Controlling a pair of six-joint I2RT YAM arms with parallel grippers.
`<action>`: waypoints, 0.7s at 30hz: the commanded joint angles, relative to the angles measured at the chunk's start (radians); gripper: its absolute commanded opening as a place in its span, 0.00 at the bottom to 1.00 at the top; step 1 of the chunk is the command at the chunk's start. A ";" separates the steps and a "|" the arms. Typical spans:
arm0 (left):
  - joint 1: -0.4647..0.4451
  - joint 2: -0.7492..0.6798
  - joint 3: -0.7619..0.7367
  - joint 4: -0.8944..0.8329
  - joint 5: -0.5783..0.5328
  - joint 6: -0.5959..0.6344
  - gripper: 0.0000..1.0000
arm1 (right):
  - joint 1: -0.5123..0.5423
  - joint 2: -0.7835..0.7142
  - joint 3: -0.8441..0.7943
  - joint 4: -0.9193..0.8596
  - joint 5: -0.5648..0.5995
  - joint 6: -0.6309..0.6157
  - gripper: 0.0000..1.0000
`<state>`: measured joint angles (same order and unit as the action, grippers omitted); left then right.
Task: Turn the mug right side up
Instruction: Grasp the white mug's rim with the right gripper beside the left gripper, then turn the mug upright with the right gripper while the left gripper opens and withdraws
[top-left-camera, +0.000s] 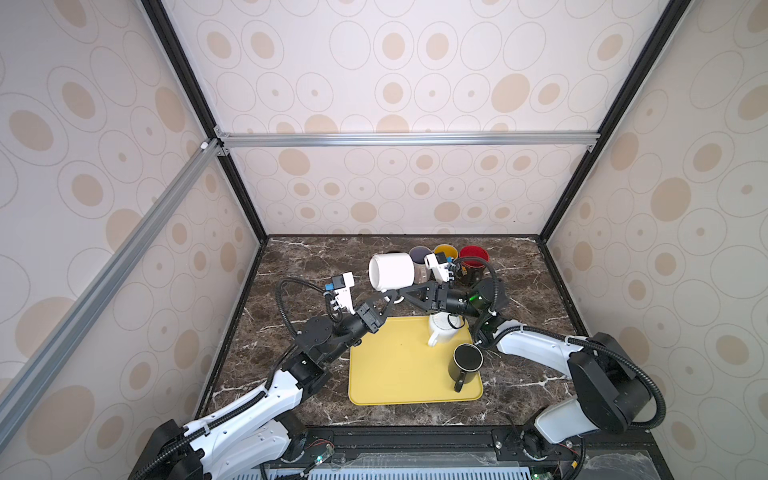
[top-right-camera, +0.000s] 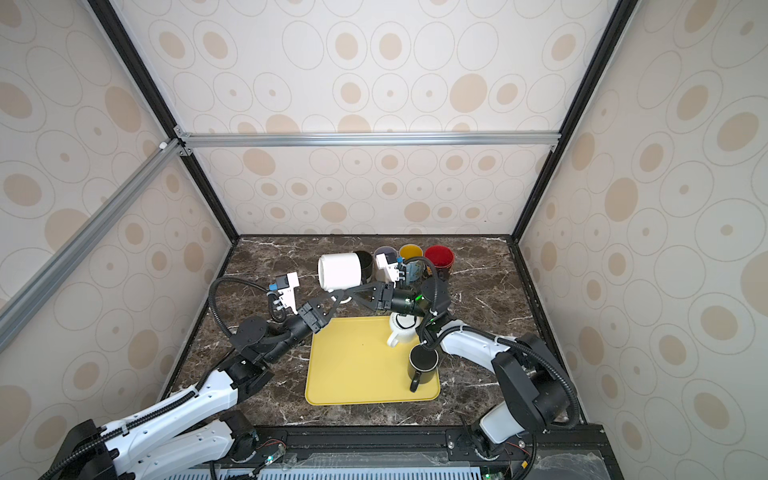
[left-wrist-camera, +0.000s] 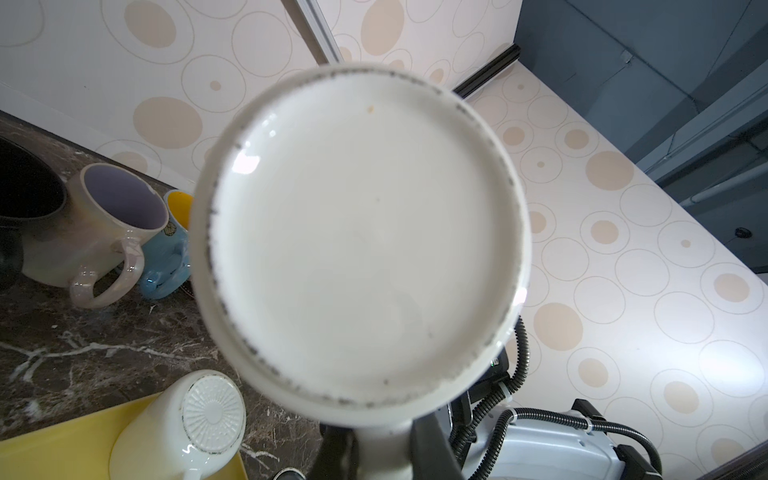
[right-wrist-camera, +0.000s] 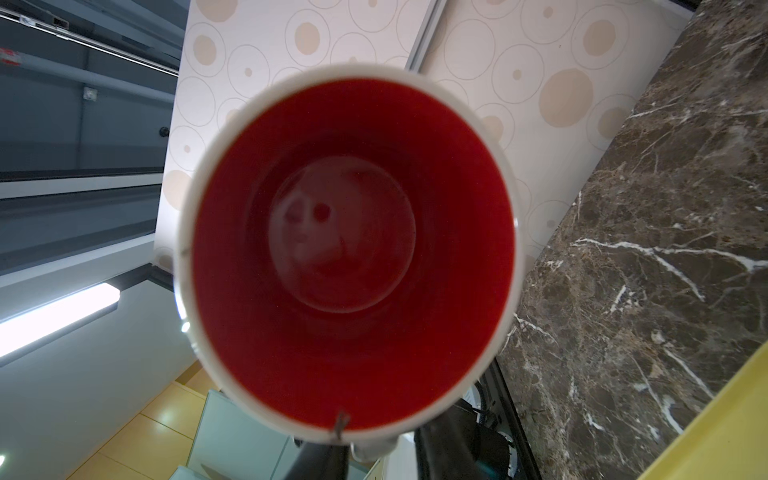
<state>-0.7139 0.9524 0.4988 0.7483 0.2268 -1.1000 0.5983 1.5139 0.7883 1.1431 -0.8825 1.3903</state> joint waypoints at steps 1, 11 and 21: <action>-0.002 0.011 0.018 0.137 0.070 -0.020 0.00 | 0.021 0.010 0.057 0.088 0.004 0.041 0.28; -0.001 0.058 0.004 0.164 0.097 -0.030 0.00 | 0.040 0.018 0.094 0.041 0.035 0.019 0.00; 0.030 -0.098 0.053 -0.410 -0.125 0.103 1.00 | 0.042 -0.054 0.138 -0.230 0.068 -0.132 0.00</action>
<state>-0.6998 0.9192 0.5156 0.6605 0.2054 -1.0801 0.6262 1.5311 0.8455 0.9604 -0.8272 1.3422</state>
